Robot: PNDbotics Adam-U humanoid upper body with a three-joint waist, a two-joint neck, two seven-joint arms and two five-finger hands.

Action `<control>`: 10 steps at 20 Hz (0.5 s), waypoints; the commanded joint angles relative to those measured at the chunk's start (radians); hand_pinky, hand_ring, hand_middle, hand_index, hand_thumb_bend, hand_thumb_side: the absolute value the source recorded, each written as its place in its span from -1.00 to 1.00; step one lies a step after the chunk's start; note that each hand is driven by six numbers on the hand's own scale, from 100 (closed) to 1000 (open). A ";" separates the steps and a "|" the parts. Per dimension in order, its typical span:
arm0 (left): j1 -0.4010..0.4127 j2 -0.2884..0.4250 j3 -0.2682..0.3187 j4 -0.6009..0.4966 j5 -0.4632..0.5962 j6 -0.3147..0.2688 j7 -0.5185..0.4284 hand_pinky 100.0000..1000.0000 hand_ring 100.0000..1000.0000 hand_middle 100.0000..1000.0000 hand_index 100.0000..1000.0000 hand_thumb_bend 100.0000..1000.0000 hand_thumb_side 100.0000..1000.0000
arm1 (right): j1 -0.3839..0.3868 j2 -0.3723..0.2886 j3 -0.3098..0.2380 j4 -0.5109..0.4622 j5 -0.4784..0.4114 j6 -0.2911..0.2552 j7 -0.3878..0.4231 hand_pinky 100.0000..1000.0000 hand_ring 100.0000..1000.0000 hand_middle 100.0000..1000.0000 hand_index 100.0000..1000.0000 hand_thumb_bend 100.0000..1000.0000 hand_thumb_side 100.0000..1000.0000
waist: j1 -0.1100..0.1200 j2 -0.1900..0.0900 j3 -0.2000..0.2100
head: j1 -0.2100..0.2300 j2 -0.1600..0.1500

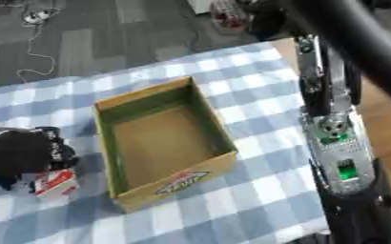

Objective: Pick up objects on the table and place them in the box.

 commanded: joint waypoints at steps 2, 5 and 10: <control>0.010 0.050 0.043 -0.004 0.041 -0.274 0.278 -1.00 -1.00 -0.84 -0.26 -0.96 0.36 | -0.013 -0.006 -0.008 -0.013 -0.004 0.002 -0.005 -0.33 -0.26 -0.12 0.11 -1.00 1.00 | -0.002 -0.007 0.005 | 0.004 -0.004; 0.017 0.071 0.075 0.010 0.053 -0.274 0.278 -1.00 -1.00 -0.91 -0.27 -1.00 0.29 | -0.011 -0.009 -0.008 -0.013 -0.002 0.002 -0.004 -0.33 -0.25 -0.12 0.10 -1.00 1.00 | -0.002 -0.008 0.009 | 0.003 -0.004; 0.026 0.110 0.109 0.035 0.064 -0.274 0.259 -1.00 -1.00 -0.95 -0.29 -1.00 0.26 | -0.009 -0.012 -0.009 -0.013 0.004 0.003 0.002 -0.33 -0.25 -0.13 0.09 -1.00 1.00 | -0.001 -0.010 0.013 | 0.002 -0.004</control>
